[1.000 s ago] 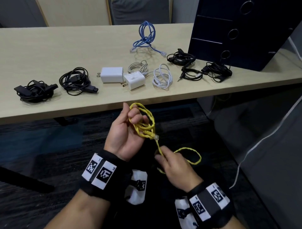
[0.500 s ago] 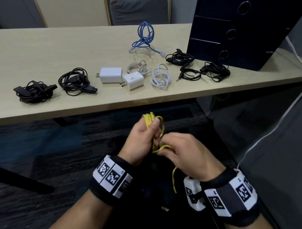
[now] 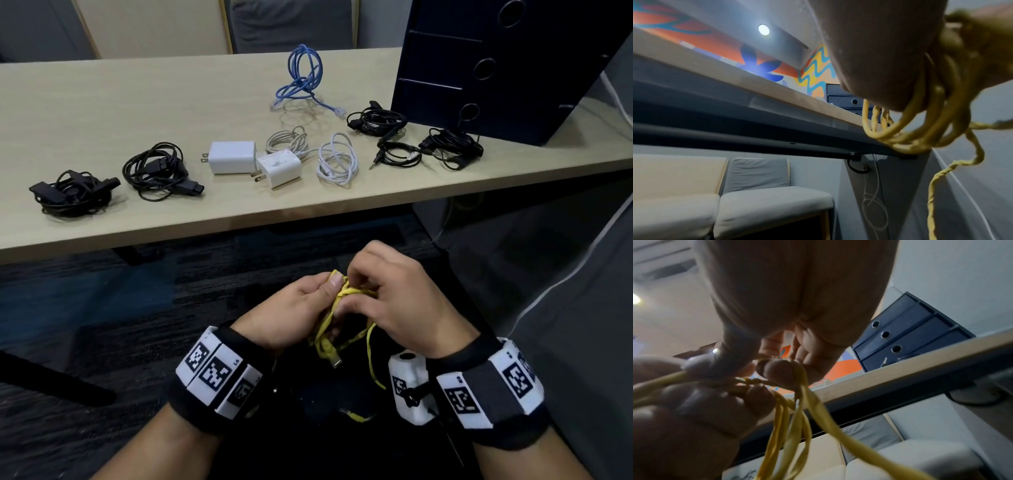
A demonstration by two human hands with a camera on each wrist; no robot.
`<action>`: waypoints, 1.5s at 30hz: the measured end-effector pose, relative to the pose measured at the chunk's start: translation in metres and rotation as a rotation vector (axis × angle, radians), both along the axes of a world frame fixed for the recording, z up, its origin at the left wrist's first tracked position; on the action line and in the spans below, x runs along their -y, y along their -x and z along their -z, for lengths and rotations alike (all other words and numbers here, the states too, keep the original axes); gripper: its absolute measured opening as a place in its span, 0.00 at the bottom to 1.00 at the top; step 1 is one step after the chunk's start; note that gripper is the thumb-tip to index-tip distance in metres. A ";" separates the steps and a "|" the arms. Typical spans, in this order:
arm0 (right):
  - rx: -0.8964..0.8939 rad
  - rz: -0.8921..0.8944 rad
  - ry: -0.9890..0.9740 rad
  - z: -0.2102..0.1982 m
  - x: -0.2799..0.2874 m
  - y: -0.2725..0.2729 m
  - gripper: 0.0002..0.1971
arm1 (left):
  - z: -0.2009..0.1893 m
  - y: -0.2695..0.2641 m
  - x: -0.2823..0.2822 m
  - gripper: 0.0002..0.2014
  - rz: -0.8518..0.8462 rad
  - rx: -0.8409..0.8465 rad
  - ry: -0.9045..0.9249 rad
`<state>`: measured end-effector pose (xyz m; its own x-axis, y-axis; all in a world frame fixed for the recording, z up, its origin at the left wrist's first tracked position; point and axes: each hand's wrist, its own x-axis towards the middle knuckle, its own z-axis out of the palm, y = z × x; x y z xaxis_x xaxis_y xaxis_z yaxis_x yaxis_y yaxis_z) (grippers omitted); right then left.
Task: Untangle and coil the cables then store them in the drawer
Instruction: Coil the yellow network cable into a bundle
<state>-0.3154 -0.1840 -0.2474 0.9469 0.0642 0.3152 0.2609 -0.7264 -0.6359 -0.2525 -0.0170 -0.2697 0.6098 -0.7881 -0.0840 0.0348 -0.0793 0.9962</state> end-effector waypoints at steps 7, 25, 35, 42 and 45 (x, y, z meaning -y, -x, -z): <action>-0.058 0.055 -0.144 0.013 0.003 -0.009 0.11 | 0.004 -0.002 -0.002 0.18 0.025 -0.271 0.245; -0.064 0.065 -0.212 0.043 -0.009 -0.013 0.31 | 0.008 -0.017 -0.011 0.20 0.098 -0.355 0.137; -0.185 -0.011 -0.603 0.060 0.002 -0.010 0.38 | -0.001 -0.016 -0.005 0.11 -0.231 -0.541 0.323; -0.212 0.181 -0.436 0.085 0.008 -0.008 0.32 | -0.021 -0.027 -0.005 0.15 -0.373 -0.826 0.607; -0.284 0.204 -0.487 0.101 0.002 -0.008 0.23 | -0.026 -0.030 -0.006 0.22 -0.405 -0.872 0.754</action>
<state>-0.3077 -0.1855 -0.3479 0.9763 -0.2164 -0.0046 -0.0822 -0.3514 -0.9326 -0.2221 -0.0112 -0.2441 0.7900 -0.5825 -0.1916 0.6026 0.6796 0.4183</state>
